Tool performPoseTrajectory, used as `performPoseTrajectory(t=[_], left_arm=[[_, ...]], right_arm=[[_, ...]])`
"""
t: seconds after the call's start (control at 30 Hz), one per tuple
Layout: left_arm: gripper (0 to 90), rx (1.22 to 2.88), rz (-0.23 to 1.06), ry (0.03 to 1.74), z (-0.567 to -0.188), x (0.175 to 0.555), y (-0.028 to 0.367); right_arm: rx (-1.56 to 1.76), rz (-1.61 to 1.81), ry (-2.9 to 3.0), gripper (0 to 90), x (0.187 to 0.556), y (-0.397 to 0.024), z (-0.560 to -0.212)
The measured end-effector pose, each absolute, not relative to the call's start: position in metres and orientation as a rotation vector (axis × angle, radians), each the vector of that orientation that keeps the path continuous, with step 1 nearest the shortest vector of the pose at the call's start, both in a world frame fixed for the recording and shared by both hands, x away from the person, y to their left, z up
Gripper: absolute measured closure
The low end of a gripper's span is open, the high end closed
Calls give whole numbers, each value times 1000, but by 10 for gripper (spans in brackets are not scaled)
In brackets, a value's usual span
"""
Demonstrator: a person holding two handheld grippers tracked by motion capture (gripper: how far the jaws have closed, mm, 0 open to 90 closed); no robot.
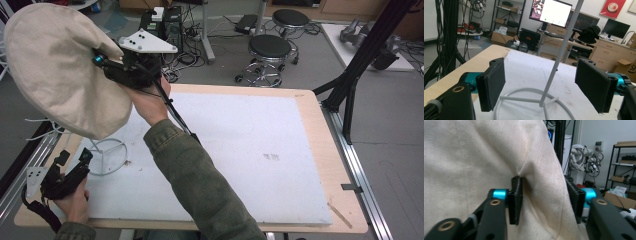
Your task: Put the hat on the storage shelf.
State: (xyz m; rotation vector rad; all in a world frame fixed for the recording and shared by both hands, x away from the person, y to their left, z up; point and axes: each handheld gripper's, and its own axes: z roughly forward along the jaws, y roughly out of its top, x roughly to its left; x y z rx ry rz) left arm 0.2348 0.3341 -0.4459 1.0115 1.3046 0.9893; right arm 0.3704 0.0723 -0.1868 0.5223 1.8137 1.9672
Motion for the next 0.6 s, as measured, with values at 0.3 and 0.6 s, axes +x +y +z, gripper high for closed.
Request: performPoseTrajectory(t=[0.3,0.6], left_arm=[[244,1009,988,1300,-446,235,334],[244,1010,986,1296,-446,235,332]], right_arm=[[528,1999,1791,318,371,65,-194],[520,2001,1776,266,371,57,-198]])
